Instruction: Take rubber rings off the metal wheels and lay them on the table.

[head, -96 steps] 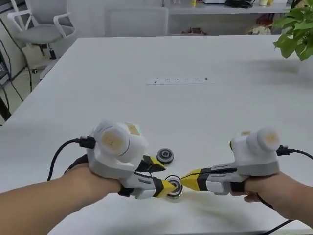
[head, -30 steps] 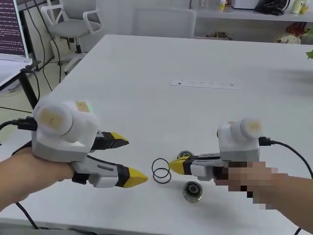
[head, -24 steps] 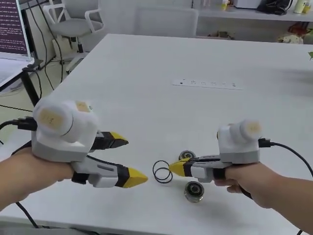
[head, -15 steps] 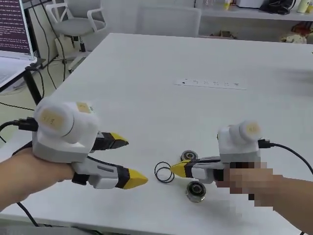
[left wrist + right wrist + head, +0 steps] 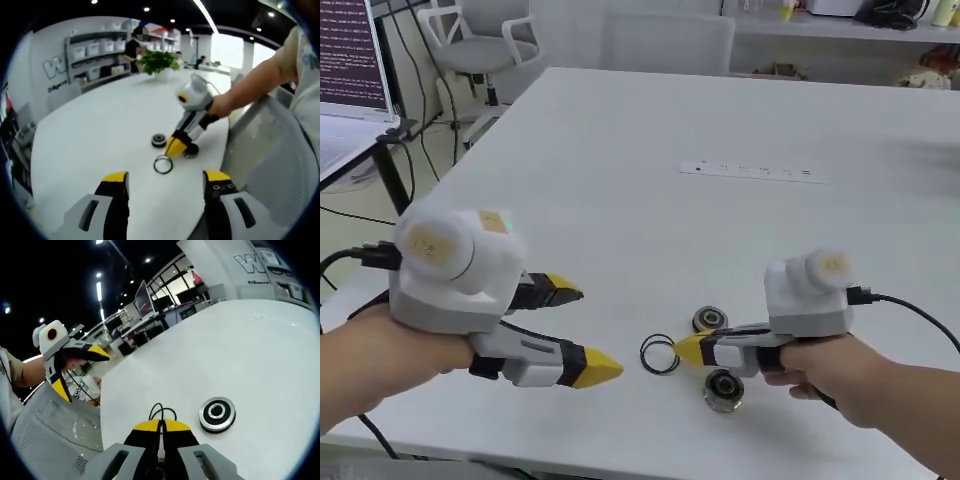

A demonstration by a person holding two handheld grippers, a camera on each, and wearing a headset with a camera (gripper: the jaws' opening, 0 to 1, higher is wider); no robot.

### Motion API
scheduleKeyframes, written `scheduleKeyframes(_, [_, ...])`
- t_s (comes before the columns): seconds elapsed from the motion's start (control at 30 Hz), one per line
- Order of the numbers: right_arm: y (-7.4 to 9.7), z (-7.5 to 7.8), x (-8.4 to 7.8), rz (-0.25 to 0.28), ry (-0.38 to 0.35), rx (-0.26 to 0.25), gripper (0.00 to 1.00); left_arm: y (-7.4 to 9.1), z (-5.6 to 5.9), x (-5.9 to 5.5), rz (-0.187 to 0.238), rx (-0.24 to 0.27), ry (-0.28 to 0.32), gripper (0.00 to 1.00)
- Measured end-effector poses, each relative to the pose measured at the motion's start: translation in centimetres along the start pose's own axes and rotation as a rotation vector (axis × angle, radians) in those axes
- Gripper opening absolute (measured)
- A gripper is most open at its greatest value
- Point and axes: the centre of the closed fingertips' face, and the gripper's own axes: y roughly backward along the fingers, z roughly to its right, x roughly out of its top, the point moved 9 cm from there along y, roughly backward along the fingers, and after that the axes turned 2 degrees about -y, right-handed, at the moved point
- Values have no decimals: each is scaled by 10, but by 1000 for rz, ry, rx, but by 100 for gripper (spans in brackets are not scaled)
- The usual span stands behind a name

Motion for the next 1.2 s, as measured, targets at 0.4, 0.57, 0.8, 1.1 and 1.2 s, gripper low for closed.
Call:
scheduleKeyframes(0.4, [3,2,0,-3,-4,-21,4,0,-1,-2,-11,-2,2,60])
scheduleKeyframes(0.57, [10,3,3,19,-1,-29,7,-1,-1,-1,-14,-4,2,60])
scheduleKeyframes(0.8, [21,2,10,49,5,-33,11,-4,-3,3,-12,-11,6,61])
scheduleKeyframes(1.1, [40,1,18,85,39,-46,15,-8,-6,10,-1,-16,15,61])
scheduleKeyframes(1.2, [44,2,19,91,49,-55,18,-11,-7,13,-6,-18,13,63])
